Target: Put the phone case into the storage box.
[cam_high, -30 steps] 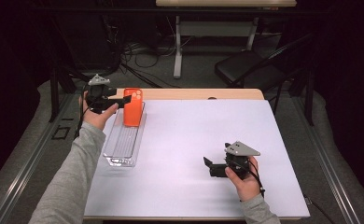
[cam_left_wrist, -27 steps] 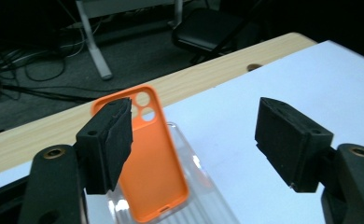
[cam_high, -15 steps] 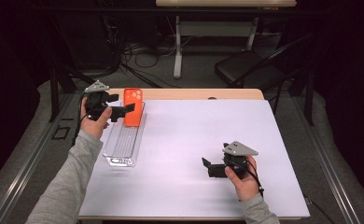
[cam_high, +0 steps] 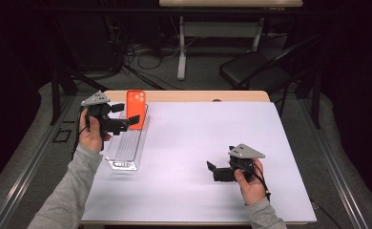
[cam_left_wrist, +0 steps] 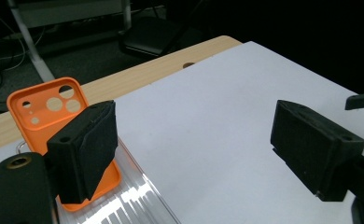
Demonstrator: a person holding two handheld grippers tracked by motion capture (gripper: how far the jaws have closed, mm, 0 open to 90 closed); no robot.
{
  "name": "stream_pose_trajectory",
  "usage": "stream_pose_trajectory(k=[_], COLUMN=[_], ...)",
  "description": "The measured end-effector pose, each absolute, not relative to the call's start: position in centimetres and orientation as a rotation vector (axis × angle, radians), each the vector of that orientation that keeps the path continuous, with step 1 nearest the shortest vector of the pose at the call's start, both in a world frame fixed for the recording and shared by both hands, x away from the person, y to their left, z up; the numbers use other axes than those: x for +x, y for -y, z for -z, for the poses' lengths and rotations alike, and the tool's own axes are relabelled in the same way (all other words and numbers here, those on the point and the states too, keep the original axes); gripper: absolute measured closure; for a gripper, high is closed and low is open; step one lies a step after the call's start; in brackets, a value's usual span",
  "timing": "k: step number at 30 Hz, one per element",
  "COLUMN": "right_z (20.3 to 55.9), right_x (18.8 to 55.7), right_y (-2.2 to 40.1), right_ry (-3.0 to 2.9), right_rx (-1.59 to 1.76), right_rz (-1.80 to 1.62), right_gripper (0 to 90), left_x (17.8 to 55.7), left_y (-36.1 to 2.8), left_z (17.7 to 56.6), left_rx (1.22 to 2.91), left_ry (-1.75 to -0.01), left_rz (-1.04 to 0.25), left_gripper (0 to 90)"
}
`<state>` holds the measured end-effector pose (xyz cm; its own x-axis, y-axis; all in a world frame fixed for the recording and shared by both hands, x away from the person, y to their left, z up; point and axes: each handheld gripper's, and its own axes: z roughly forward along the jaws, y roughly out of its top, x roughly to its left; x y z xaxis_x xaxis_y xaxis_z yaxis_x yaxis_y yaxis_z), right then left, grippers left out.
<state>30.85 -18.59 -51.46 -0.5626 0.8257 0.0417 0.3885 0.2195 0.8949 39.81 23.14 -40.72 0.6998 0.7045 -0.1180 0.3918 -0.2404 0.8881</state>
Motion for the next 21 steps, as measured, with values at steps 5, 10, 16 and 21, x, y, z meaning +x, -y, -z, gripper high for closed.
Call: stream_pose_trajectory(k=[5, 10, 16, 21], right_z=[50.9, 50.3, 49.9, 49.7], right_x=[30.8, 30.3, 29.4, 28.6], right_y=[18.6, 18.8, 19.4, 20.1], right_ry=[-2.047, -2.054, -2.079, -2.075], right_rx=[1.118, 1.093, 1.066, 1.055], right_rz=[-1.298, -1.300, -1.297, -1.288], right_gripper=[0.0, 0.0, 0.0, 0.0], left_x=[38.5, 36.9, 35.3, 34.2], left_y=[-23.4, -23.8, -24.2, -24.4], left_z=[41.2, 41.8, 42.5, 42.8], left_rx=[1.877, 1.853, 1.855, 1.848], left_ry=[-0.841, -0.816, -0.796, -0.780], left_rz=[-0.370, -0.359, -0.366, -0.369], left_gripper=[15.6, 15.5, 15.5, 15.5])
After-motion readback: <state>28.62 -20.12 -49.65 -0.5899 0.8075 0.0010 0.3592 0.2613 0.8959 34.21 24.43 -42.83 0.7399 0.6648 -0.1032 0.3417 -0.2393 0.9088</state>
